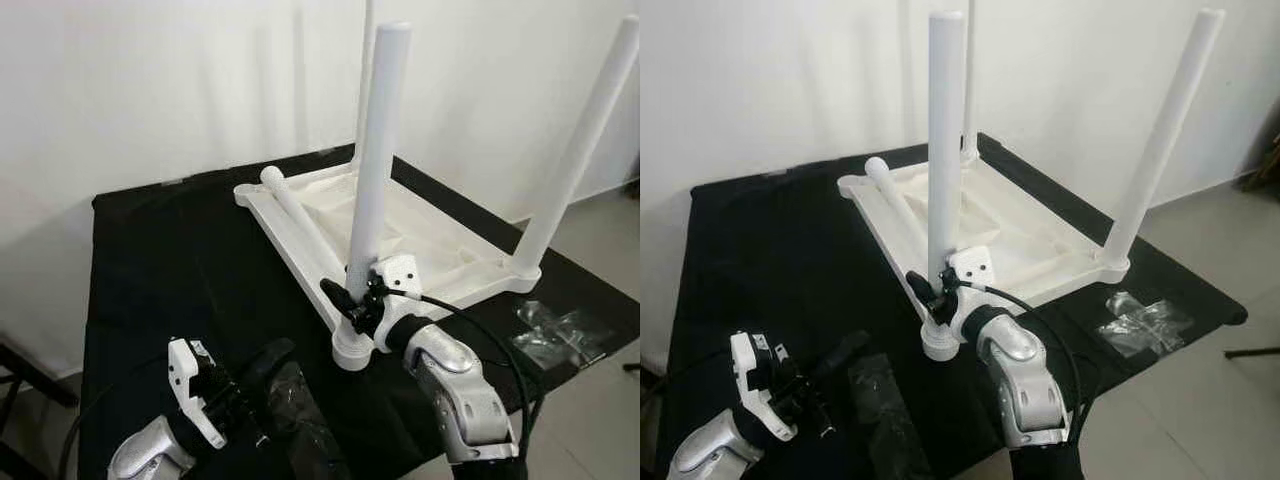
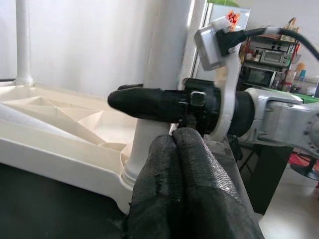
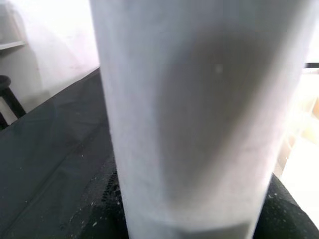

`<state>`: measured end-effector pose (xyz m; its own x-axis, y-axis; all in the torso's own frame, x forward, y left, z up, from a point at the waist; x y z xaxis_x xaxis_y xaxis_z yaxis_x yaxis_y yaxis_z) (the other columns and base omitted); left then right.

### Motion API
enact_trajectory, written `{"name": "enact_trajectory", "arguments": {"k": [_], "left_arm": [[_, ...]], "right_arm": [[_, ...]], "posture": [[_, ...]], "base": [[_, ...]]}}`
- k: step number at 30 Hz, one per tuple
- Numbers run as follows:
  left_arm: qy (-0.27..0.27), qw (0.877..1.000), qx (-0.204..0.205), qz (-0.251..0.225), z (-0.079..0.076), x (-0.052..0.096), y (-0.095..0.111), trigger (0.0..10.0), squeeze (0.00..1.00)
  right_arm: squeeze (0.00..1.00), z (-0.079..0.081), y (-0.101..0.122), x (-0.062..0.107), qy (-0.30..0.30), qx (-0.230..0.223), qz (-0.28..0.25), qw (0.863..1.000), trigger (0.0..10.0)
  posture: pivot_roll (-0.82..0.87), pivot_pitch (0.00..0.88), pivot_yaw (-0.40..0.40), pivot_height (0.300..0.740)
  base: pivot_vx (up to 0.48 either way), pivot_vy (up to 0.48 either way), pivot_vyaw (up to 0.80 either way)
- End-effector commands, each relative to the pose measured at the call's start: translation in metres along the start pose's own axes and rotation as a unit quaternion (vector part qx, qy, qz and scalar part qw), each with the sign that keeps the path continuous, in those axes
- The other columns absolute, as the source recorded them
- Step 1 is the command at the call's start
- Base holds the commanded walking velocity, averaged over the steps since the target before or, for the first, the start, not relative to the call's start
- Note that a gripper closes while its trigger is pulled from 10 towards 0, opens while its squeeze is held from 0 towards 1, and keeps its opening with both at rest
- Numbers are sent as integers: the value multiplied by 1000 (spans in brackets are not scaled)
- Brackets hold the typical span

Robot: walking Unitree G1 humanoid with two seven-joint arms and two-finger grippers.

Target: Building children table

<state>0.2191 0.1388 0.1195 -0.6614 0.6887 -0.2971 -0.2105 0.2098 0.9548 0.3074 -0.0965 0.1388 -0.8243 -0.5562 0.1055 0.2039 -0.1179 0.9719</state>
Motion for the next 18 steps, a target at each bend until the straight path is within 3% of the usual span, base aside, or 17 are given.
{"name": "enact_trajectory", "arguments": {"k": [1, 2, 3, 5, 6, 9, 10, 13, 16, 18], "left_arm": [[0, 1000, 8, 6, 1, 1, -3, 10000, 0], [3, 1000, 7, 6, 1, 1, -3, 10000, 0], [3, 1000, 7, 6, 1, 1, -3, 10000, 0], [2, 1000, 7, 6, 1, 1, -3, 10000, 0], [2, 1000, 7, 6, 1, 0, -3, 10000, 0], [2, 1000, 7, 6, 1, -1, -4, 10000, 0], [1, 1000, 8, 6, 1, -1, -5, 10000, 0], [1, 1000, 8, 7, 1, -2, -5, 10000, 0], [0, 1000, 10, 7, 0, -2, -6, 10000, 0], [0, 1000, 11, 7, 0, -2, -6, 10000, 0]], "right_arm": [[0, -7, -36, 5, -14, -19, 81, 996, 0], [0, -6, -35, 4, -9, -24, 77, 997, 0], [0, -9, -32, 4, -1, -49, 69, 996, 10000], [0, -11, -29, 4, 4, -68, 62, 996, 10000], [1000, -6, -22, 5, 50, -74, 63, 994, 10000], [1000, 4, -13, 7, 114, -68, 69, 989, 10000], [1000, 3, 0, 7, 153, -50, 64, 985, 10000], [1000, 2, 4, 6, 160, -45, 62, 984, 10000], [1000, -22, 36, -7, 231, 7, 58, 971, 10000], [1000, -28, 45, -11, 238, 9, 55, 970, 10000]], "posture": [[-85, 0, -6, 740], [-75, 0, -7, 740], [-75, 0, -7, 740], [-75, 0, -7, 740], [-73, 0, -4, 740], [-73, 0, -5, 740], [-67, 0, -5, 740], [-67, 0, -5, 740], [-54, 0, -13, 740], [-52, 0, -14, 740]], "base": [[0, 0, 0], [0, 0, 0], [0, 0, 0], [0, 0, 0], [0, 0, 0], [0, 0, 0], [0, 0, 0], [0, 0, 0], [0, 0, 0], [0, 0, 0]]}}
Point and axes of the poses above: a point about 5 cm out from each wrist's last joint towards the gripper, its own x axis pointing back from the gripper into the wrist, its own y axis along the axis of the wrist's last joint, z = x × y, the point moved 1 cm from there along -x, pointing out of the wrist towards the gripper, and after that the axes turned 11 degrees about -x, right-handed, at the moved point
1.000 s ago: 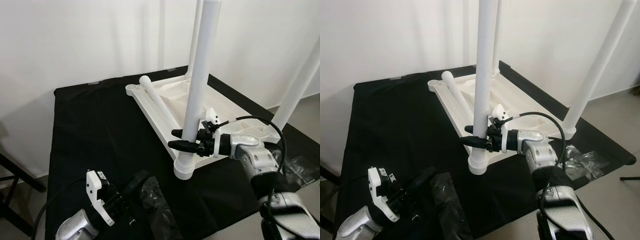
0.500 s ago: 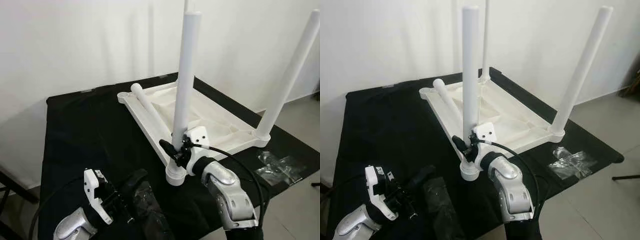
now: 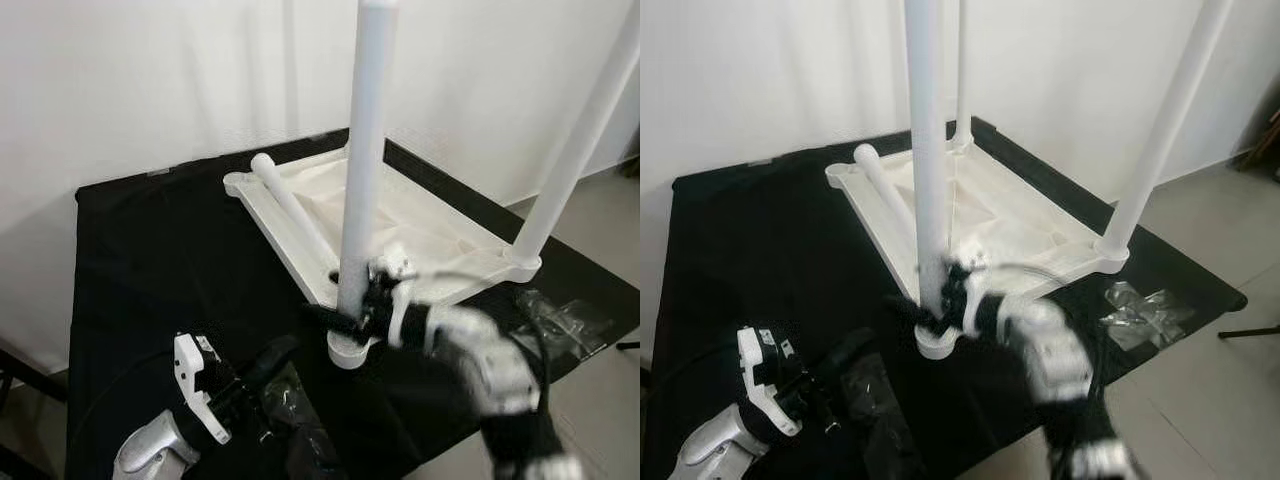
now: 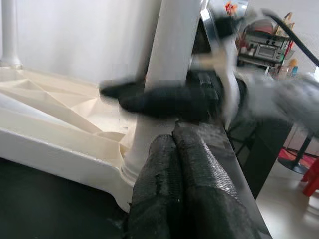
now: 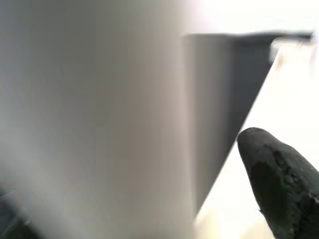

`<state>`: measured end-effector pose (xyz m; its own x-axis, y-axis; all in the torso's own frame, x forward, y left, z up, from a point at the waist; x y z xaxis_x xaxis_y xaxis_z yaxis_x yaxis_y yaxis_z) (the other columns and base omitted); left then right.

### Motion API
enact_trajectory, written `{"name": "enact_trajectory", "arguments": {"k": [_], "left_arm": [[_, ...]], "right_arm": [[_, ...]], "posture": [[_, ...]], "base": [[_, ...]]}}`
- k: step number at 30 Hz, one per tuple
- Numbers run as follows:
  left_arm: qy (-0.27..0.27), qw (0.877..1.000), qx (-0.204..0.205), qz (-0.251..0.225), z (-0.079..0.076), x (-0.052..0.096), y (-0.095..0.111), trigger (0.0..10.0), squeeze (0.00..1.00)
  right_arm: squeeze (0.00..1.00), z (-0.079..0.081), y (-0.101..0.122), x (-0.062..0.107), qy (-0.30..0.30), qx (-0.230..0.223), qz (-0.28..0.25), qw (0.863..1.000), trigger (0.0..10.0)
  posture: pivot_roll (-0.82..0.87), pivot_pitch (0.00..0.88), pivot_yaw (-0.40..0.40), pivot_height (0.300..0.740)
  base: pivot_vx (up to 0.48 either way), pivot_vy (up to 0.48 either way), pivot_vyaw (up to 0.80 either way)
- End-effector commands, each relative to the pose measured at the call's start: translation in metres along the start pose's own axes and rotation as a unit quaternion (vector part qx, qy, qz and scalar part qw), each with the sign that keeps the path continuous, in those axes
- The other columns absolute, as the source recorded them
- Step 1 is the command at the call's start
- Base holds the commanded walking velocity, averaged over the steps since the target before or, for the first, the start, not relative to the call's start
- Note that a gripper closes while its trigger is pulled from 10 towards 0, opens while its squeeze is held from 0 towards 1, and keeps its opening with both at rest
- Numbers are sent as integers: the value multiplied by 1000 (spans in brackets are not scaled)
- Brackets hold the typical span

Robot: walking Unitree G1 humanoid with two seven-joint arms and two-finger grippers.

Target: Building children table

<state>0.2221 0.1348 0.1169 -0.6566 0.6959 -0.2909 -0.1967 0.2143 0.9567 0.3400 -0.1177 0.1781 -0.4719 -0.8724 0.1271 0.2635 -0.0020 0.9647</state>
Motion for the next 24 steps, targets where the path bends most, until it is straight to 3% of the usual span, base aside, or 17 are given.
{"name": "enact_trajectory", "arguments": {"k": [1, 2, 3, 4, 9, 10, 19, 20, 21, 22, 23, 24], "left_arm": [[4, 1000, 4, 4, 0, 2, -2, 10000, 0], [4, 1000, 5, 4, 0, 2, -3, 10000, 0], [4, 1000, 5, 4, 0, 2, -3, 10000, 0], [4, 1000, 4, 5, -1, 2, -3, 10000, 0], [7, 1000, 3, 6, -2, 3, -4, 10000, 0], [8, 1000, 3, 5, -3, 4, -3, 10000, 0], [5, 1000, 6, 4, -3, 4, -2, 10000, 0], [5, 1000, 5, 3, -3, 4, -1, 10000, 0], [5, 1000, 5, 3, -3, 4, -1, 10000, 0], [7, 1000, 3, 3, -2, 5, 0, 10000, 0], [7, 1000, 3, 3, -2, 5, 0, 10000, 0], [10, 1000, 3, 1, 0, 6, 1, 10000, 0]], "right_arm": [[1000, -2, -3, 0, 10, -6, -9, 1000, 10000], [937, -7, 2, -1, 13, -11, -12, 1000, 10000], [937, -7, 2, -1, 13, -11, -12, 1000, 10000], [0, -10, 4, -1, 26, -11, -4, 1000, 10000], [0, -12, 0, 2, 53, -28, 13, 998, 9255], [0, -7, -6, 5, 68, -46, 10, 997, 0], [0, 8, -32, 13, 51, -70, 10, 996, 0], [0, 15, -46, 10, 5, -84, 6, 996, 0], [0, 15, -46, 10, 5, -84, 6, 996, 0], [0, 22, -62, 1, -112, -115, -41, 986, 0], [0, 22, -62, 1, -112, -115, -41, 986, 0], [0, 34, -78, -1, -179, -97, -25, 979, 0]], "posture": [[-52, 0, -14, 740], [-47, 0, -16, 740], [-47, 0, -16, 740], [-36, 0, -21, 740], [-32, 0, -25, 740], [-38, 0, -20, 740], [-48, 0, -26, 740], [-46, 0, -33, 740], [-46, 0, -33, 740], [-63, 0, -28, 740], [-63, 0, -28, 740], [-73, 0, -19, 740]], "base": [[0, 0, 0], [0, 0, 0], [0, 0, 0], [0, 0, 0], [0, 0, 0], [0, 0, 0], [0, 0, 0], [0, 0, 0], [0, 0, 0], [0, 0, 0], [0, 0, 0], [0, 0, 0]]}}
Point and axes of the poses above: a point about 5 cm out from each wrist's last joint towards the gripper, its own x axis pointing back from the gripper into the wrist, its own y axis along the axis of the wrist's last joint, z = x × y, the point moved 1 cm from there along -x, pointing out of the wrist towards the gripper, and after that the axes turned 11 degrees about -x, right-handed, at the moved point
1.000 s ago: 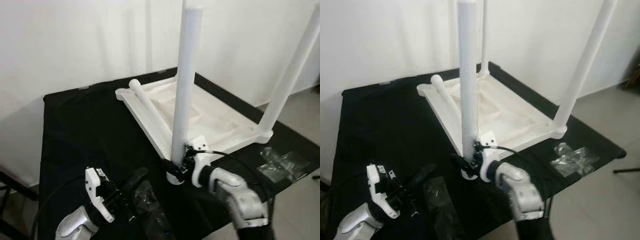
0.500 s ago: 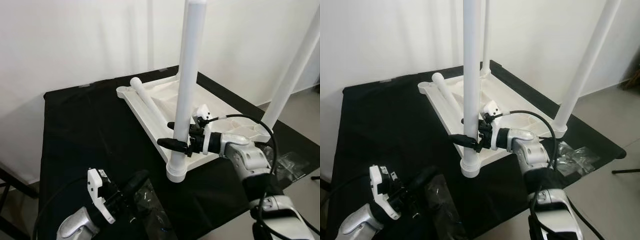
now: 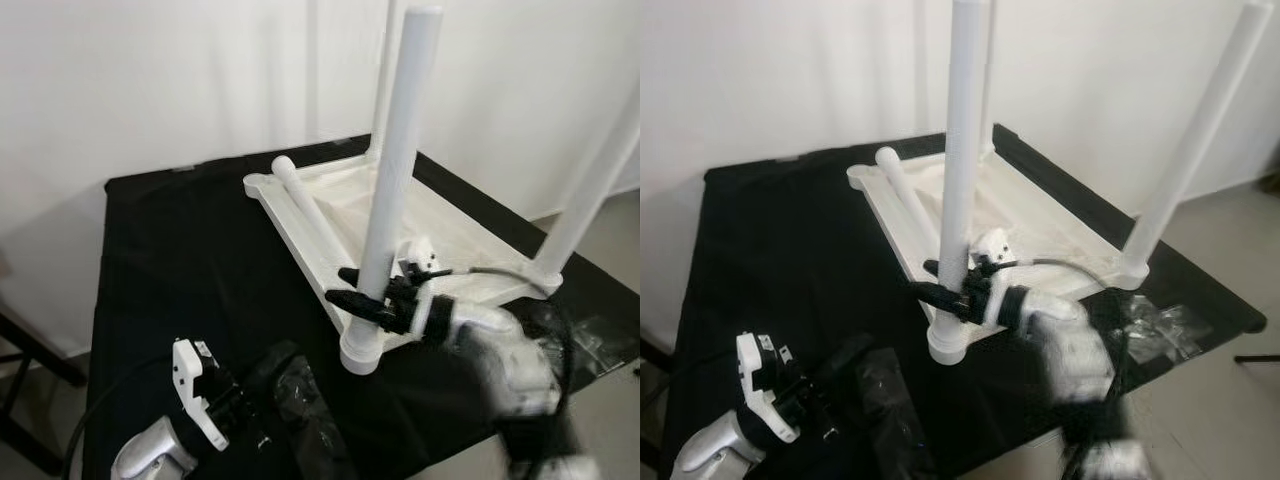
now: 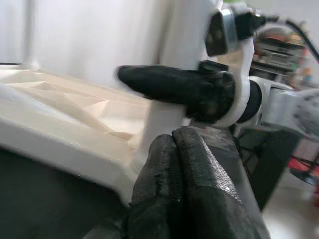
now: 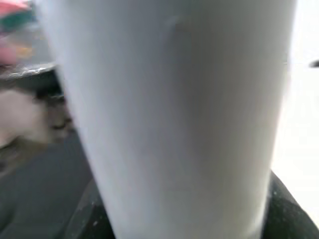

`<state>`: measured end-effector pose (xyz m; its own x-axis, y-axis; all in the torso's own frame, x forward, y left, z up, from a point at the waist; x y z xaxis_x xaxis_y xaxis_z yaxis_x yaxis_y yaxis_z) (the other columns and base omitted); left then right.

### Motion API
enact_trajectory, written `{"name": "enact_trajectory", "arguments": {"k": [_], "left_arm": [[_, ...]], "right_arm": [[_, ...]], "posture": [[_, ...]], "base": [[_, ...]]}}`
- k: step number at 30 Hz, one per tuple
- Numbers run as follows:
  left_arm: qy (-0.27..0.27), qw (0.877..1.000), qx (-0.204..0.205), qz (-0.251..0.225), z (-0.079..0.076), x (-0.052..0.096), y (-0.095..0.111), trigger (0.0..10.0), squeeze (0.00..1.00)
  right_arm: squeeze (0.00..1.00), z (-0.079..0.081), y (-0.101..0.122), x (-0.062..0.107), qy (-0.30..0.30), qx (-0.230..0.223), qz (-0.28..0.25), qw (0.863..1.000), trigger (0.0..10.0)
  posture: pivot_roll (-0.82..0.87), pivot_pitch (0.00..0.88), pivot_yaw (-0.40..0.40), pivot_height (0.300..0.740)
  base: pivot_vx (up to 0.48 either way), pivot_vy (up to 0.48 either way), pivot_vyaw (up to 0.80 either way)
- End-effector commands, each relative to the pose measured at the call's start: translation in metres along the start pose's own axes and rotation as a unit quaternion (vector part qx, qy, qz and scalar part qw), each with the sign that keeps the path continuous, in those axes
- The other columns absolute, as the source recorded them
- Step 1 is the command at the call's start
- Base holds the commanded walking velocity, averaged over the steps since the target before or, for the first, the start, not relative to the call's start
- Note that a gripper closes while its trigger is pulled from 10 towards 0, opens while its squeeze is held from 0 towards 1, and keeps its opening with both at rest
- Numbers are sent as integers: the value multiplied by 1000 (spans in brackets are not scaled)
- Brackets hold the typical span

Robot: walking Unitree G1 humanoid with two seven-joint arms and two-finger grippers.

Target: Building children table

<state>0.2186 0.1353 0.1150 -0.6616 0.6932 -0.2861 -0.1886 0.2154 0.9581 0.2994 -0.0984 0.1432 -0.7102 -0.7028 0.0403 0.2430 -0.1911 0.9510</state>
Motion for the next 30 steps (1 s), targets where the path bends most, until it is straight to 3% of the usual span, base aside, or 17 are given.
{"name": "enact_trajectory", "arguments": {"k": [1, 3, 7, 12, 13, 15, 16, 19, 22, 24, 25, 26, 27, 29, 30], "left_arm": [[9, 1000, 0, -2, 3, 3, 2, 10000, 0], [9, 1000, 0, -2, 3, 3, 2, 10000, 0], [1, 1000, 8, 0, 5, 1, 0, 10000, 0], [4, 1000, 7, 0, 5, 2, 0, 10000, 0], [7, 1000, 5, -1, 5, 2, 0, 10000, 0], [7, 1000, 4, -1, 5, 1, 0, 10000, 0], [7, 1000, 4, -1, 5, 1, 0, 10000, 0], [7, 1000, 4, -1, 5, 1, 0, 10000, 0], [4, 1000, 4, 1, 4, -1, -1, 10000, 0], [4, 1000, 4, 1, 4, -1, -1, 10000, 0], [4, 1000, 4, 0, 4, -1, -1, 10000, 0], [4, 1000, 4, 0, 4, -1, -1, 10000, 0], [4, 1000, 5, -1, 3, -2, -1, 10000, 0], [4, 1000, 5, -1, 3, -2, -1, 10000, 0], [4, 1000, 5, -1, 3, -2, -1, 10000, 0]], "right_arm": [[0, -4, -25, 9, -106, -9, 23, 994, 0], [0, -4, -25, 9, -106, -9, 23, 994, 0], [0, -18, -33, 10, -132, -74, 39, 988, 0], [0, -14, -35, 8, -120, -71, 54, 989, 0], [173, -7, -31, 8, -88, -65, 62, 992, 10000], [173, -3, -29, 8, -58, -61, 67, 994, 10000], [1000, -2, -25, 7, -36, -52, 69, 996, 10000], [1000, -1, -22, 7, -28, -44, 69, 996, 10000], [1000, 1, 3, 4, 98, 1, 89, 991, 10000], [973, -3, 9, 5, 134, 24, 105, 985, 10000], [733, -7, 13, 6, 167, 40, 119, 978, 10000], [733, -7, 13, 6, 167, 40, 119, 978, 10000], [149, -15, 20, 6, 206, 49, 133, 968, 10000], [149, -17, 23, 5, 213, 46, 135, 967, 10000], [0, -23, 26, 1, 210, 54, 141, 966, 10000]], "posture": [[-73, 0, -19, 740], [-73, 0, -19, 740], [-68, 0, -5, 740], [-62, 0, -7, 740], [-57, 0, -7, 740], [-57, 0, -7, 740], [-56, 0, -3, 740], [-56, 0, -3, 740], [-48, 0, -9, 740], [-46, 0, -14, 740], [-44, 0, -18, 740], [-44, 0, -18, 740], [-37, 0, -19, 740], [-35, 0, -19, 740], [-30, 0, -18, 740]], "base": [[0, 0, 0], [0, 0, 0], [0, 0, 0], [0, 0, 0], [0, 0, 0], [0, 0, 0], [0, 0, 0], [0, 0, 0], [0, 0, 0], [0, 0, 0], [0, 0, 0], [0, 0, 0], [0, 0, 0], [0, 0, 0], [0, 0, 0]]}}
Point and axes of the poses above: a point about 5 cm out from each wrist's last joint towards the gripper, its own x axis pointing back from the gripper into the wrist, its own y axis along the axis of the wrist's last joint, z = x × y, the point moved 1 cm from there along -x, pointing out of the wrist towards the gripper, and after that the axes turned 11 degrees about -x, right-handed, at the moved point
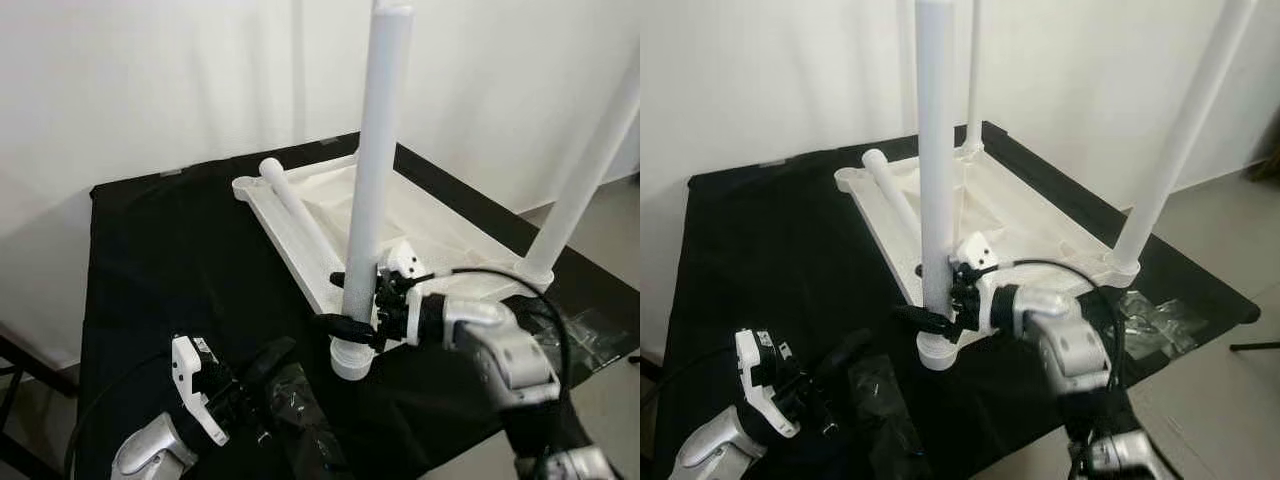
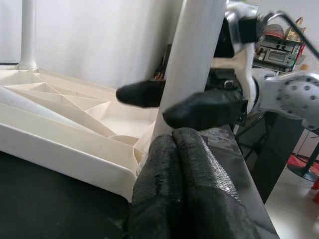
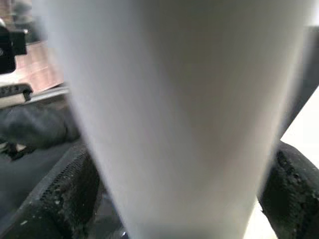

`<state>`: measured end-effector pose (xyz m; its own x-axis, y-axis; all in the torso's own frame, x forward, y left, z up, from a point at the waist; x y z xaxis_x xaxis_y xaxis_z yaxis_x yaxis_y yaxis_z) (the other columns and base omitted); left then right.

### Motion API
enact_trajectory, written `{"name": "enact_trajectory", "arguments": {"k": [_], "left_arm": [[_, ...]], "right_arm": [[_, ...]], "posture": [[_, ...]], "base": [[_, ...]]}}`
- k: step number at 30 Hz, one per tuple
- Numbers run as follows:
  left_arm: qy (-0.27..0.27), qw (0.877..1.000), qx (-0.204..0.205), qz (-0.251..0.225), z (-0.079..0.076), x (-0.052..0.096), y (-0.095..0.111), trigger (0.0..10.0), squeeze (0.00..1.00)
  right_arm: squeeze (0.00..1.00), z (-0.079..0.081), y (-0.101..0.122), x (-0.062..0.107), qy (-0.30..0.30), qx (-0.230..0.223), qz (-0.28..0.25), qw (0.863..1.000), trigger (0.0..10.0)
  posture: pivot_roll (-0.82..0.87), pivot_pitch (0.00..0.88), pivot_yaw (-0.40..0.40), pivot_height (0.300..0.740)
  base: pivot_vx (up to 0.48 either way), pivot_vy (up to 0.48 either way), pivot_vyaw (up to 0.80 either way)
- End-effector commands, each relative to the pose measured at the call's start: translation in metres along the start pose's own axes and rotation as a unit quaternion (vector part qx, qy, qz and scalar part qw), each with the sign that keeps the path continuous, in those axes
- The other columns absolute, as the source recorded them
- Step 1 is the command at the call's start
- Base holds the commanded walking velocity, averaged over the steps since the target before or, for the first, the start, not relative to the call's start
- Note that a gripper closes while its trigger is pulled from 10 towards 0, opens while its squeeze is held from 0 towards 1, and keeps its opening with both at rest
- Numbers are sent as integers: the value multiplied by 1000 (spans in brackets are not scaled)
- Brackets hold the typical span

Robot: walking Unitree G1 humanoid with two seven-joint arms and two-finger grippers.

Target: Building children table

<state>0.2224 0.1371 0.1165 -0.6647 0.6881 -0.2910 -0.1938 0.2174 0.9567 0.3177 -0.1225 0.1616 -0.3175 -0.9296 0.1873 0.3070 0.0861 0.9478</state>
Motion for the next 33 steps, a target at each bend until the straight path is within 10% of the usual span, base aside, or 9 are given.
{"name": "enact_trajectory", "arguments": {"k": [1, 5, 6, 7, 24, 26, 29, 33], "left_arm": [[2, 1000, 6, 2, -2, 0, -2, 10000, 0], [1, 1000, 4, 3, -3, 0, -2, 10000, 0], [1, 1000, 4, 4, -3, 0, -2, 10000, 0], [1, 1000, 3, 5, -4, 0, -2, 10000, 0], [4, 1000, 3, 4, -6, 2, -1, 10000, 0], [6, 1000, 4, 1, -5, 4, 1, 10000, 0], [6, 1000, 8, -2, -3, 5, 2, 10000, 0], [4, 1000, 18, -3, -1, 4, 0, 10000, 0]], "right_arm": [[0, -8, 4, -5, 7, 16, 19, 1000, 10000], [0, -18, 11, -8, 7, 25, 25, 999, 9608], [0, -21, 16, -9, 11, 24, 21, 999, 2902], [0, -24, 20, -10, 18, 22, 20, 999, 0], [0, -23, 2, -1, -6, 18, 10, 1000, 0], [0, -8, -37, -25, -170, -105, -73, 977, 0], [0, 27, -57, -39, -245, -43, -54, 967, 0], [0, 11, -55, -36, -245, -107, -69, 961, 0]], "posture": [[-21, 0, -20, 740], [-12, 0, -23, 740], [-8, 0, -26, 740], [-8, 0, -30, 740], [-26, 0, -36, 740], [-57, 0, -34, 740], [-68, 0, -24, 740], [-83, 0, -15, 740]], "base": [[0, 0, 0], [0, 0, 0], [0, 0, 0], [0, 0, 0], [0, 0, 0], [0, 0, 0], [0, 0, 0], [0, 0, 0]]}}
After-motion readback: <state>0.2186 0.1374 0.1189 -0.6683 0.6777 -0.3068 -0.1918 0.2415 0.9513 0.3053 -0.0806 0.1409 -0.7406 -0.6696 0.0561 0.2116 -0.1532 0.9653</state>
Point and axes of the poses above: a point about 5 cm out from each wrist's last joint towards the gripper, its own x axis pointing back from the gripper into the wrist, its own y axis along the axis of the wrist's last joint, z = x × y, the point moved 1 cm from there along -x, pointing out of the wrist towards the gripper, and after that the axes turned 11 degrees about -x, right-handed, at the moved point
